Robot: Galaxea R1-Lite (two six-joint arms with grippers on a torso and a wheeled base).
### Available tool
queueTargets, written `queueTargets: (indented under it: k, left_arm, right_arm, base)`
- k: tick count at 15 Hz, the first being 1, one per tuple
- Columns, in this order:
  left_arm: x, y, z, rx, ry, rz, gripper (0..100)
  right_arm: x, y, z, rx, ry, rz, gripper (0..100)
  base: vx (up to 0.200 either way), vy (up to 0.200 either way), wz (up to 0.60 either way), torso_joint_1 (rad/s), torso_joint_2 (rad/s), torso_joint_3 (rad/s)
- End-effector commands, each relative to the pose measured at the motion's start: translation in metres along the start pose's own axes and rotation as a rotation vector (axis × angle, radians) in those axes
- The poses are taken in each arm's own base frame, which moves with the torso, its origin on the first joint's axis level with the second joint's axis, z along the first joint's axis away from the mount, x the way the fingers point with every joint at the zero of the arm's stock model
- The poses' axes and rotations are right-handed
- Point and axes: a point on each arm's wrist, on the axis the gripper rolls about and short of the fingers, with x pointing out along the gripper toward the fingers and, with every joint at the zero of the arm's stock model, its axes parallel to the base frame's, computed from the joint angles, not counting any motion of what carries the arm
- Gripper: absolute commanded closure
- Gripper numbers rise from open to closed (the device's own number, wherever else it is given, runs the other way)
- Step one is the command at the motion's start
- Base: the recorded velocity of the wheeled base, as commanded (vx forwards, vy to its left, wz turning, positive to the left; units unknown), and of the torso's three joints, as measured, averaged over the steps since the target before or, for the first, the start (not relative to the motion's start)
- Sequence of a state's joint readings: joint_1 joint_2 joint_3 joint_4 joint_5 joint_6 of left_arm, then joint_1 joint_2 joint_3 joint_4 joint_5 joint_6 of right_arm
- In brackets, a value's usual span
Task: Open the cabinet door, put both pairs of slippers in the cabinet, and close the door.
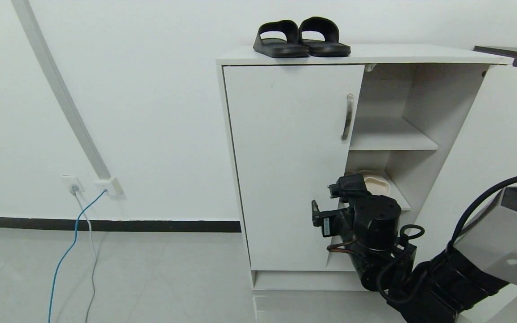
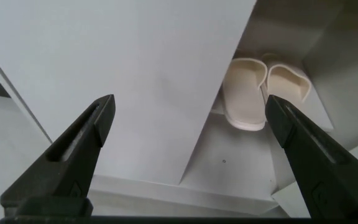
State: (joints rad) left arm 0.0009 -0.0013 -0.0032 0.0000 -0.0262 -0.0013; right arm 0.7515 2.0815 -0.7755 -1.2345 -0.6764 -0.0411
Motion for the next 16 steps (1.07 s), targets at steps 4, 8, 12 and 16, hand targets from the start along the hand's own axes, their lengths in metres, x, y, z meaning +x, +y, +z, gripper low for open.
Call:
queueTargets:
  k: [4,8,12,16]
  left_arm:
    - [0.0001,0.0000,0.0000,0.001,0.001,0.001,100]
    - [0.0001,0.0000,0.0000,0.001,0.001,0.001,100]
    - [0.0001,0.0000,0.0000,0.001,0.001,0.001,100]
    - [0.0001,0.0000,0.0000,0.000,0.001,0.001,100]
  right_arm:
    - [-0.0001,0.0007,-0.0013,-0.004,0.003,0.002,0]
    - [-0.0013,0.0019,-0.0016,-0.006,0.004,0.006,0]
    - [-0.0018,0.0023,-0.0019,-0.007,0.005,0.008,0]
    - [-0.0018,0.0023,-0.0019,-0.008,0.005,0.008,0]
  base:
    - [0.000,0.000,0.00,0.000,0.00,0.000]
    - [0.000,0.000,0.00,0.000,-0.19,-0.267]
    - [0.000,0.000,0.00,0.041,-0.49,-0.365]
    - [0.000,0.000,0.00,0.113,-0.46,-0.351]
